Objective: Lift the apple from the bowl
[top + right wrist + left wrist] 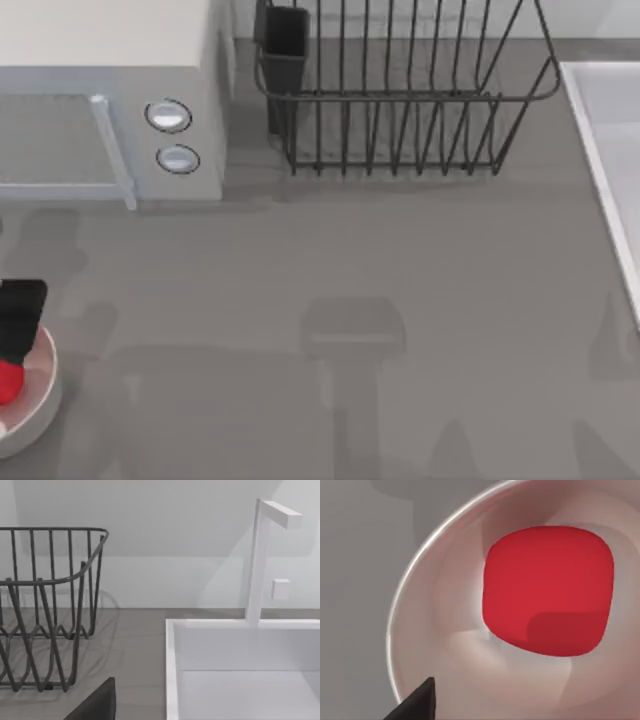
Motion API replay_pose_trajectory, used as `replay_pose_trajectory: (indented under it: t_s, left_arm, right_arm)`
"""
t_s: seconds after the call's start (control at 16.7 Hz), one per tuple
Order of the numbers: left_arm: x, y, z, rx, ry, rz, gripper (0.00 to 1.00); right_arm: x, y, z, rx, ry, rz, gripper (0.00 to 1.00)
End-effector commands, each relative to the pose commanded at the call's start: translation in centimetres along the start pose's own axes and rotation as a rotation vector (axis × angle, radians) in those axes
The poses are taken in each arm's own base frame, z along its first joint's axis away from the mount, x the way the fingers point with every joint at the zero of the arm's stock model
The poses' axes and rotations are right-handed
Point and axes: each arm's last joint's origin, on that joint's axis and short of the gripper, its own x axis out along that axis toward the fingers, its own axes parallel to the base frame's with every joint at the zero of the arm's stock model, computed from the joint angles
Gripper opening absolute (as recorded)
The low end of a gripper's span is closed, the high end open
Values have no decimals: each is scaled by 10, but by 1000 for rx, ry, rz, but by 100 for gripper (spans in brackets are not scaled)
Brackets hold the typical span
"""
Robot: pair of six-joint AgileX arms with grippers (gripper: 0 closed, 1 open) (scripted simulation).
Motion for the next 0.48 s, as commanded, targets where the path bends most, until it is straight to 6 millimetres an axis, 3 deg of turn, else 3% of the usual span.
replay_pose_trajectory:
  t_s: [0.36, 0.48]
  left_arm:
    - [1, -1, 1, 4, 11, -1, 100]
    - [11, -1, 3, 4, 18, -2, 100]
  right_arm:
    - [0, 0, 0, 0, 0, 0, 100]
    - [0, 0, 0, 0, 0, 0, 100]
